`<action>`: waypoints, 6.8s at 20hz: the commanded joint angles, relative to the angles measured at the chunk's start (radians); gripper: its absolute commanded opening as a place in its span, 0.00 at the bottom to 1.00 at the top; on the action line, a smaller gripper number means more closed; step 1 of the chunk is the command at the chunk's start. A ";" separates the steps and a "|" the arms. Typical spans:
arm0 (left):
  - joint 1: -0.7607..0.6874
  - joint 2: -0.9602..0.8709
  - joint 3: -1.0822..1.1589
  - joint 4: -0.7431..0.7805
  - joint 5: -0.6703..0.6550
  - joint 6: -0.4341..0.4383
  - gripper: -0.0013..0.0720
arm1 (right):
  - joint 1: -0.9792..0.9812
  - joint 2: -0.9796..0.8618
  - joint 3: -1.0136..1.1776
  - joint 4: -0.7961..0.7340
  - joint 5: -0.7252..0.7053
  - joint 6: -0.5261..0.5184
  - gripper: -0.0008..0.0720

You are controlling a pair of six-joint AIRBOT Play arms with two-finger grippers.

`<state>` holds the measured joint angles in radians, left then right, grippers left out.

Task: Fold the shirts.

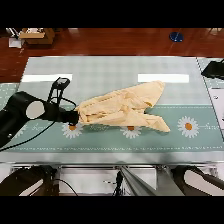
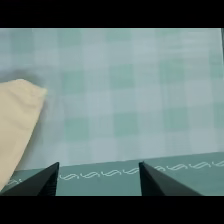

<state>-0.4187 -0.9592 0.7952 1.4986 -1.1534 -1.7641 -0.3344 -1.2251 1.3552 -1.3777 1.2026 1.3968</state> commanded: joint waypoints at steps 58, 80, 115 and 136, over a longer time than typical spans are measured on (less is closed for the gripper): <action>0.470 0.058 0.620 -0.983 0.197 0.545 0.05 | 0.025 0.108 0.275 0.958 -0.266 -0.276 0.05; 0.410 0.125 0.324 -0.634 -0.417 0.357 0.05 | 0.217 0.418 -0.115 0.298 0.426 0.122 0.05; 0.329 -0.129 -0.289 -0.780 -0.011 0.311 0.87 | 0.325 -0.097 -0.417 0.417 -0.380 0.046 0.05; 0.074 -0.387 -0.278 -1.099 0.583 0.251 0.45 | 0.325 -0.097 -0.417 0.381 -0.380 0.039 0.05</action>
<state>-0.3431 -1.3300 0.5129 0.4271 -0.7090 -1.5116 -0.0093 -1.3224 0.9382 -0.9970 0.8326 1.4349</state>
